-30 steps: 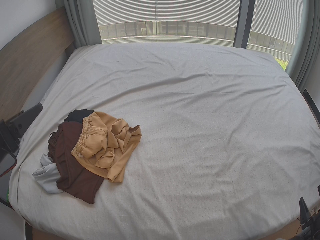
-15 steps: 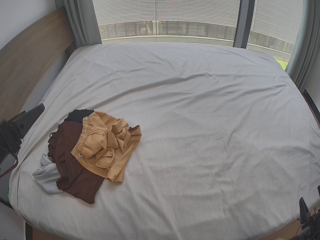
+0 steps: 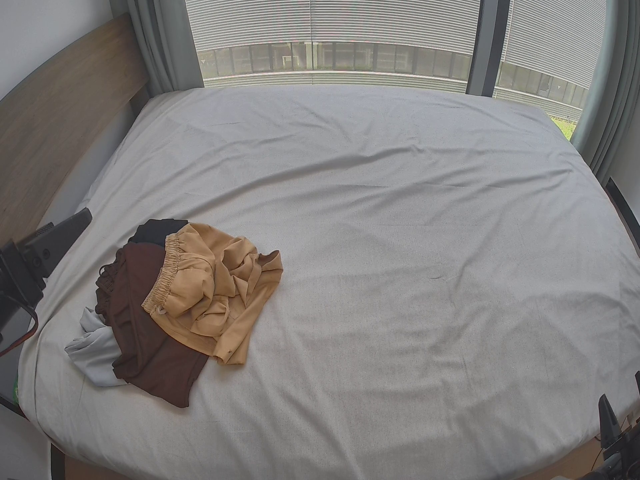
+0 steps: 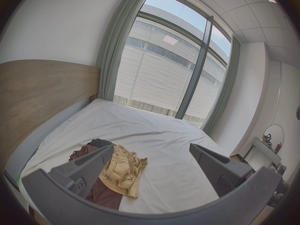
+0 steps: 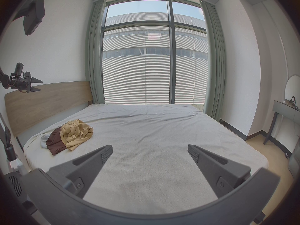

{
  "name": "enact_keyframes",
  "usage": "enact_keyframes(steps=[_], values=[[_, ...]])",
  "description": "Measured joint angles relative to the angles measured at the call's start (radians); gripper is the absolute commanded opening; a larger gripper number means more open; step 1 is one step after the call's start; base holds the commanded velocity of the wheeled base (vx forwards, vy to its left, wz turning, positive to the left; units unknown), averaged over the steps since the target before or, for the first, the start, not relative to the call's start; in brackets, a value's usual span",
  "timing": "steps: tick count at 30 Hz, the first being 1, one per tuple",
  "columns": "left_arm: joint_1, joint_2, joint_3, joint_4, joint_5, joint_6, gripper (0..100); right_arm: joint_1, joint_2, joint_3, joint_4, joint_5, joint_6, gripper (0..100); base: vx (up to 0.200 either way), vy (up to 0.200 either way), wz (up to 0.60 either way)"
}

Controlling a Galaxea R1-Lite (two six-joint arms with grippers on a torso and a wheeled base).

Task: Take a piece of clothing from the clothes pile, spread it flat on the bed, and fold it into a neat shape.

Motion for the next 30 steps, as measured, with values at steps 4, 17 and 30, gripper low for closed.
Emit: enact_keyframes(steps=[4, 17, 30], values=[[0.000, 0.011, -0.004, 0.000, 0.000, 0.000, 100, 0.000, 0.000, 0.000, 0.000, 0.000, 0.000, 100, 0.000, 0.000, 0.00], [-0.001, 0.020, 0.016, -0.003, 0.000, 0.002, 100, 0.003, 0.000, 0.000, 0.001, 0.003, -0.003, 100, 0.000, 0.000, 0.00], [-0.009, -0.001, 0.034, -0.003, -0.001, 0.002, 100, 0.004, 0.000, 0.000, 0.001, 0.003, -0.001, 100, 0.000, 0.000, 0.00]])
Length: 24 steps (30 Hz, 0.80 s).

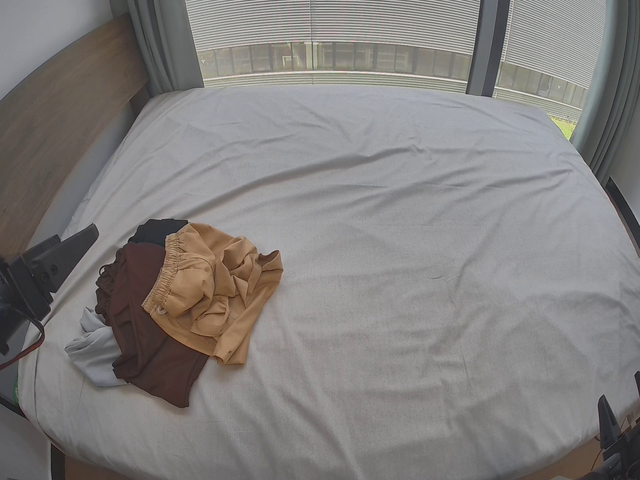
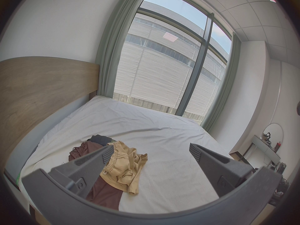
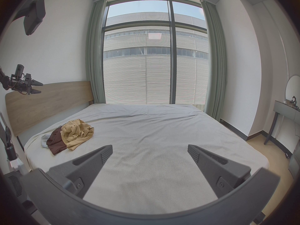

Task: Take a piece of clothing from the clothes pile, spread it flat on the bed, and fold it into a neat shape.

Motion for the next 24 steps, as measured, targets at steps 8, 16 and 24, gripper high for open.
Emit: enact_keyframes(steps=[8, 16, 24], values=[[0.000, 0.012, -0.035, -0.026, 0.000, -0.003, 100, 0.000, 0.000, 0.000, 0.000, 0.000, 0.000, 100, 0.000, 0.000, 0.00], [0.001, 0.060, -0.047, -0.046, 0.000, -0.007, 100, 0.000, 0.000, 0.000, 0.000, 0.000, 0.000, 100, 0.000, 0.000, 0.00], [0.014, 0.164, -0.051, -0.104, 0.001, -0.015, 100, 0.001, 0.000, 0.000, 0.000, 0.000, 0.000, 100, 0.000, 0.000, 0.00]])
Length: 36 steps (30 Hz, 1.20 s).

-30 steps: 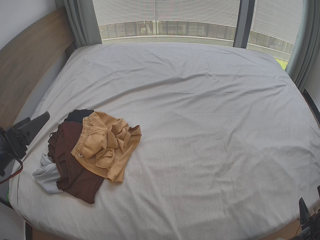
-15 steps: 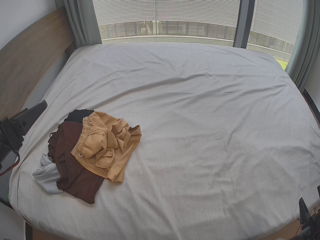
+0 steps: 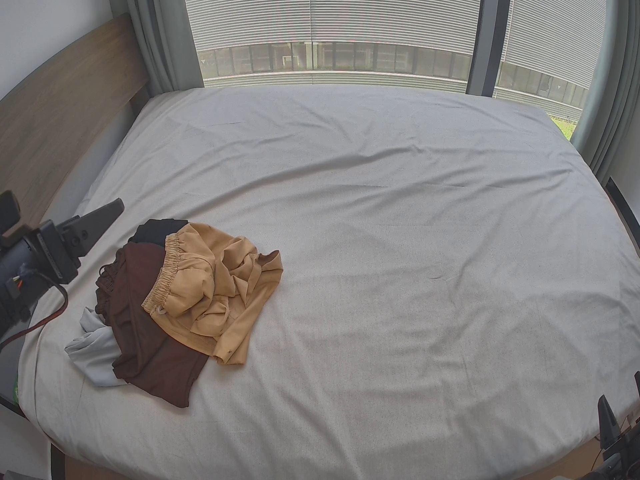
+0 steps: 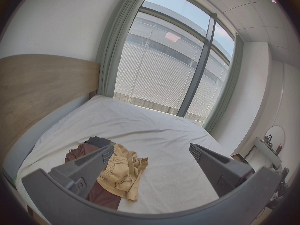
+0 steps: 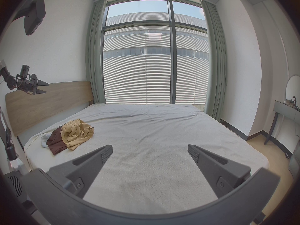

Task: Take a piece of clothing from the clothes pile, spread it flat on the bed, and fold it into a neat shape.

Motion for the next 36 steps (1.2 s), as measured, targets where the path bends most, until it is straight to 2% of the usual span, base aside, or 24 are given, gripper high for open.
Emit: enact_keyframes(steps=[9, 14, 22, 36], values=[[0.073, 0.134, -0.028, -0.025, -0.012, -0.044, 100, -0.001, 0.000, 0.000, 0.000, 0.000, 0.001, 100, 0.000, 0.000, 0.00], [0.115, 0.212, -0.042, -0.064, -0.044, -0.058, 100, -0.001, 0.000, 0.000, 0.000, 0.000, 0.001, 100, 0.000, 0.000, 0.00], [0.151, 0.324, -0.047, -0.167, -0.071, -0.085, 100, -0.001, 0.000, 0.000, 0.000, 0.000, 0.001, 100, 0.000, 0.000, 0.00], [0.202, 0.446, -0.059, -0.203, -0.134, -0.108, 100, -0.001, 0.000, 0.000, 0.000, 0.000, 0.000, 100, 0.000, 0.000, 0.00]])
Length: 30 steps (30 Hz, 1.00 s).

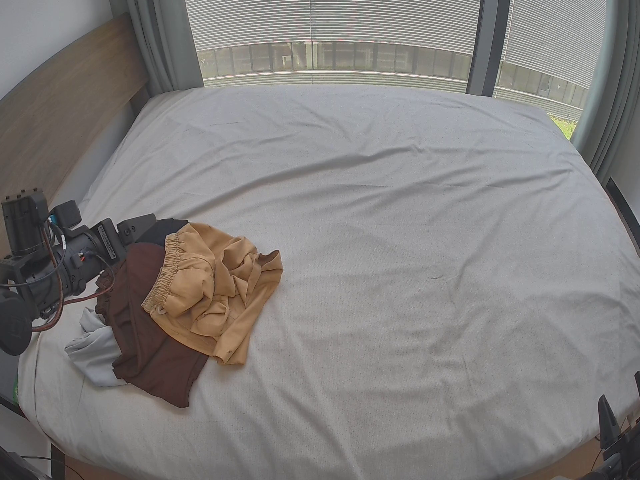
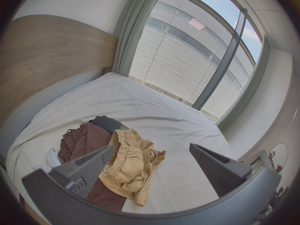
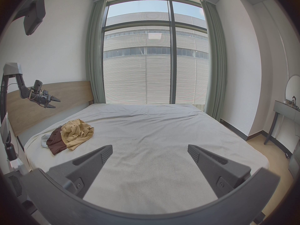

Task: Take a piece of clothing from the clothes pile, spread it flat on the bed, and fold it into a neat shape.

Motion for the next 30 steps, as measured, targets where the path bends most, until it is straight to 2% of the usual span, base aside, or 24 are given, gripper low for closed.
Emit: enact_keyframes(steps=[14, 24, 30], values=[[0.020, 0.096, -0.060, -0.001, -0.052, -0.020, 100, 0.000, 0.000, 0.000, -0.001, 0.000, 0.000, 100, 0.000, 0.000, 0.00], [0.046, 0.243, -0.135, -0.001, -0.057, -0.023, 100, 0.000, 0.000, 0.000, -0.002, 0.000, 0.000, 100, 0.000, 0.000, 0.00], [0.058, 0.333, -0.173, 0.000, -0.087, -0.024, 100, 0.000, 0.000, 0.000, -0.002, 0.000, 0.001, 100, 0.000, 0.000, 0.00]])
